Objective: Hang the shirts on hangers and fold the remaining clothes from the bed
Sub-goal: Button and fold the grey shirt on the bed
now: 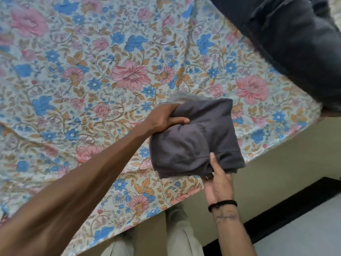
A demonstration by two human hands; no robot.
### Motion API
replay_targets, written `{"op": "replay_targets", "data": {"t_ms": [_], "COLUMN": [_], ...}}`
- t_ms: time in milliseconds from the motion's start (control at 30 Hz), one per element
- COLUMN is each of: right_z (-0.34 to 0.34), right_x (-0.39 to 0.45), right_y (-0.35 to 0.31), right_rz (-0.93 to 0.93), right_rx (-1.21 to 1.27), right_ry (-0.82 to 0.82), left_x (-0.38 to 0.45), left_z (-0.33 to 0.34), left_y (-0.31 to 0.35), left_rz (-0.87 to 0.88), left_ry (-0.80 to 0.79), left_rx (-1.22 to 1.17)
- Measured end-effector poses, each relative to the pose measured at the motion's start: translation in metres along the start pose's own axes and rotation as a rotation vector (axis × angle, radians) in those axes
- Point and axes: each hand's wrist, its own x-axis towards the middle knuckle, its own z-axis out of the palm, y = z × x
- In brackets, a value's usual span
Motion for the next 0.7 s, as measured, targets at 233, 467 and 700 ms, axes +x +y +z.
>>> {"op": "replay_targets", "data": {"t_ms": [233, 467, 700], "right_z": [0.017, 0.007, 0.050], "right_x": [0.025, -0.027, 0.043], "right_y": [-0.003, -0.030, -0.038], "right_rz": [0.126, -0.615, -0.613], "right_rx": [-0.080, -0.722, -1.295], "right_ry": [0.138, 0.429, 0.109], "left_x": [0.032, -0.030, -0.101], "left_z": [0.002, -0.013, 0.096], "left_y": [0.005, 0.045, 0.028], "left_rz": [-0.164, -0.421, -0.896], "left_ry": [-0.012, 0.700, 0.388], "left_rx": [0.221, -0.145, -0.903]}}
